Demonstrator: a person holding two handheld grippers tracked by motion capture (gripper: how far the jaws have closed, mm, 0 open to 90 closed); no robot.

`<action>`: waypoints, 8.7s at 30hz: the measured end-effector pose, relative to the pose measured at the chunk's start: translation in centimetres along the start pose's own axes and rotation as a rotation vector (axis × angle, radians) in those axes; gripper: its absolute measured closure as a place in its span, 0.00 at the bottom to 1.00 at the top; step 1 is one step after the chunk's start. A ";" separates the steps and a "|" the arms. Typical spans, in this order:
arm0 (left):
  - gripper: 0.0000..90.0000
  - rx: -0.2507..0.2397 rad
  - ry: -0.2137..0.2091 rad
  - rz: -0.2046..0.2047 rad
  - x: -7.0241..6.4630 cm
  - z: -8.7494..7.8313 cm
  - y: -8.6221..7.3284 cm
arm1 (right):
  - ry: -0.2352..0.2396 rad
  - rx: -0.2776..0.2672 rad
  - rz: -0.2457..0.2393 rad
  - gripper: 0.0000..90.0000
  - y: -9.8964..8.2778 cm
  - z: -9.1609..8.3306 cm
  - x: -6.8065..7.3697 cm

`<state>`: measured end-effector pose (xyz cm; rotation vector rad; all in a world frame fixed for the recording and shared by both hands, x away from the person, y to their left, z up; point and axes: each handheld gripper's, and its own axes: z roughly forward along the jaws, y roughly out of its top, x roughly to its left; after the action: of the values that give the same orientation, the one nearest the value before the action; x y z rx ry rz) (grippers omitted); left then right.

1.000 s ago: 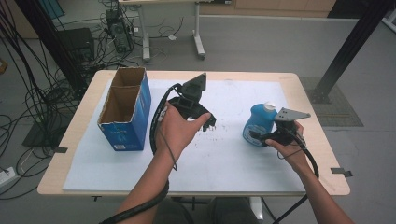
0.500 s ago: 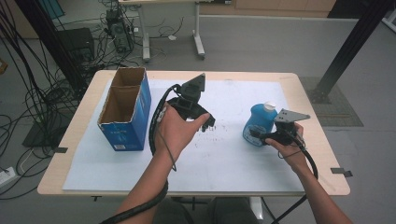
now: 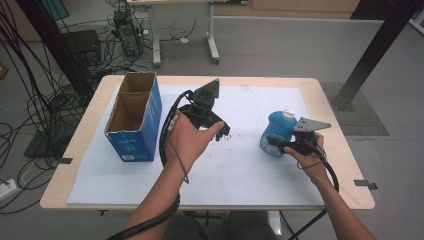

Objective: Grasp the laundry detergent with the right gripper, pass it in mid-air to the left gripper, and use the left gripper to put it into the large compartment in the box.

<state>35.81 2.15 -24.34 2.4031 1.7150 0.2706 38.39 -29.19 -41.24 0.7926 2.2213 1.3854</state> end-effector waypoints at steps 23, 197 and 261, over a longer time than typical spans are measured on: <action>0.06 0.000 0.007 0.000 -0.2 -0.1 0.0 | 0.011 -0.007 0.008 0.46 -0.1 0.0 -0.2; 0.06 -0.014 -0.011 0.074 0.5 -3.0 0.7 | 0.025 0.052 0.006 0.48 2.0 -0.1 -0.2; 0.07 0.097 -0.053 0.846 5.1 -10.2 5.8 | 0.620 0.107 -0.215 0.48 18.2 11.6 7.4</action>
<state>40.21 5.54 -12.83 3.0342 0.6052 0.2208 44.35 -10.20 -30.04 0.1391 2.7552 1.5594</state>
